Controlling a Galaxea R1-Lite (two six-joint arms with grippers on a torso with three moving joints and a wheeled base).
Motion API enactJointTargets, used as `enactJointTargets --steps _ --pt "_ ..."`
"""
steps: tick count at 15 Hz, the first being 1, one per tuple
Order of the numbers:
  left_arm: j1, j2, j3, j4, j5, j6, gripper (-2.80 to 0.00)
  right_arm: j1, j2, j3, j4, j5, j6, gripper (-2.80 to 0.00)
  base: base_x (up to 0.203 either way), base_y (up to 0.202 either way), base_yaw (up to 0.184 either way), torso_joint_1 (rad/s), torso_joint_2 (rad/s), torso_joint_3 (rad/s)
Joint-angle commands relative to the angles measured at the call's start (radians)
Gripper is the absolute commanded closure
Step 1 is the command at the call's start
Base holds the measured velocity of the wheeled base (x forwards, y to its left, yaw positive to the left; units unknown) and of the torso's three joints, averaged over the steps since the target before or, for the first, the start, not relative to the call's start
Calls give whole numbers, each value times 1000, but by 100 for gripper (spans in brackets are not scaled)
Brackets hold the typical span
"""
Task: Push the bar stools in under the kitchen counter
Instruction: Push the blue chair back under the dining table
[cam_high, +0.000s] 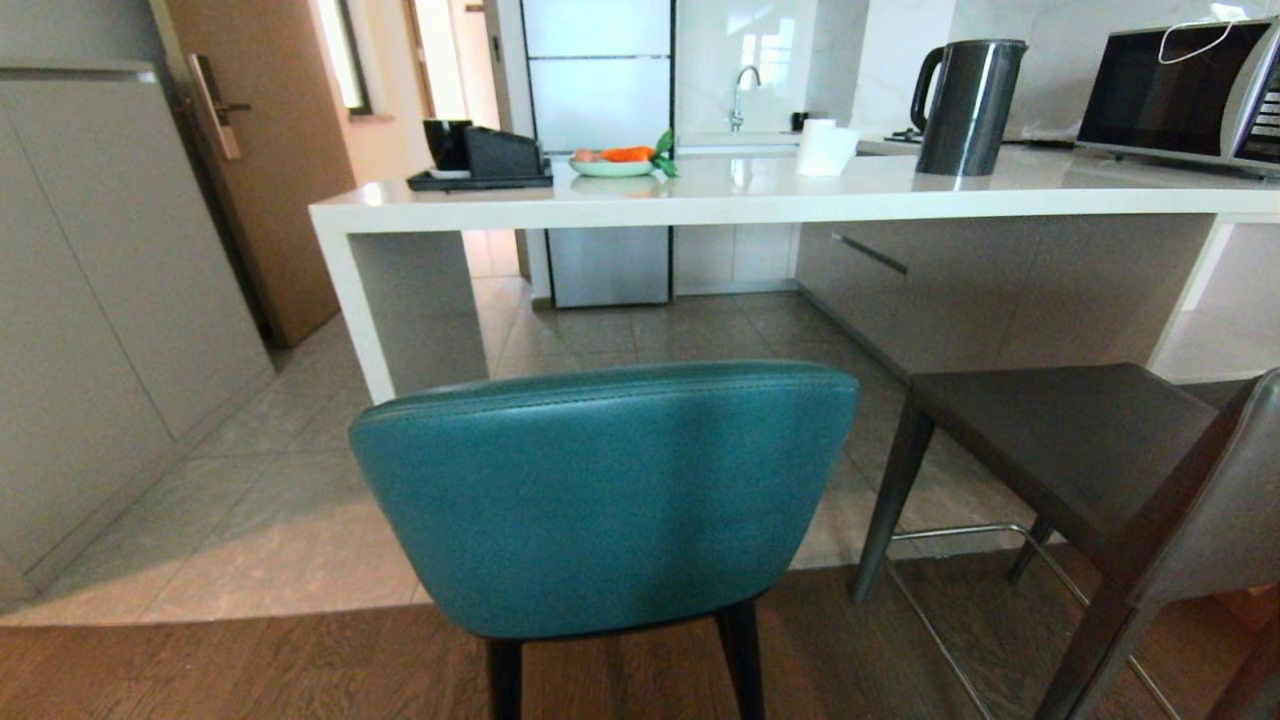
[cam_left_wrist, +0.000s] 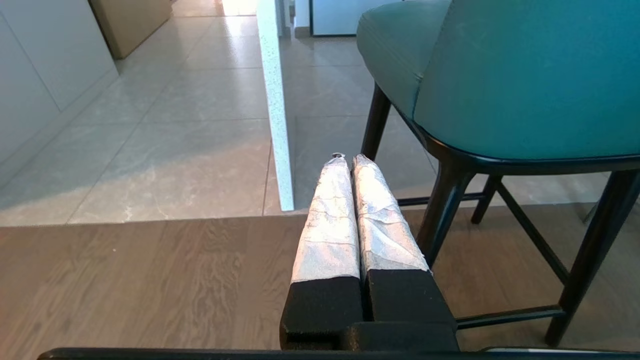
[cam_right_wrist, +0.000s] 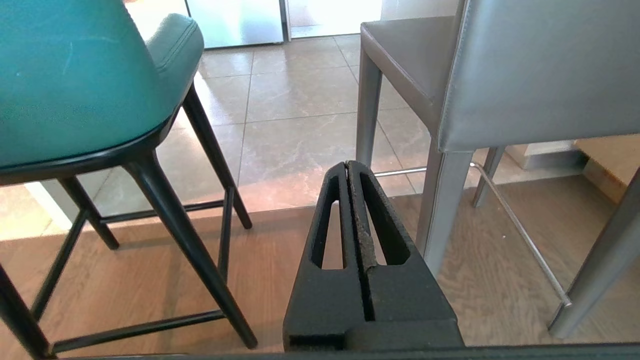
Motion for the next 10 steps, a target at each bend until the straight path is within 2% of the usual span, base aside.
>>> enactJointTargets --steps 1,7,8,9,10 --pt "1 1 -1 -1 1 -2 0 0 2 5 -3 -1 2 0 0 0 0 0 0 0" --pt "2 -1 -7 -3 2 0 0 0 0 -4 -28 15 -5 0 0 0 0 0 0 0" --pt "3 4 -46 0 -7 -2 0 0 2 -47 -47 61 5 0 0 0 0 0 0 0" --pt "3 31 -98 7 -23 -6 0 0 18 -106 -48 159 23 0 0 0 0 0 0 0" --pt "2 98 -149 6 -41 -19 0 0 70 -150 -39 217 36 0 0 0 0 0 0 0"
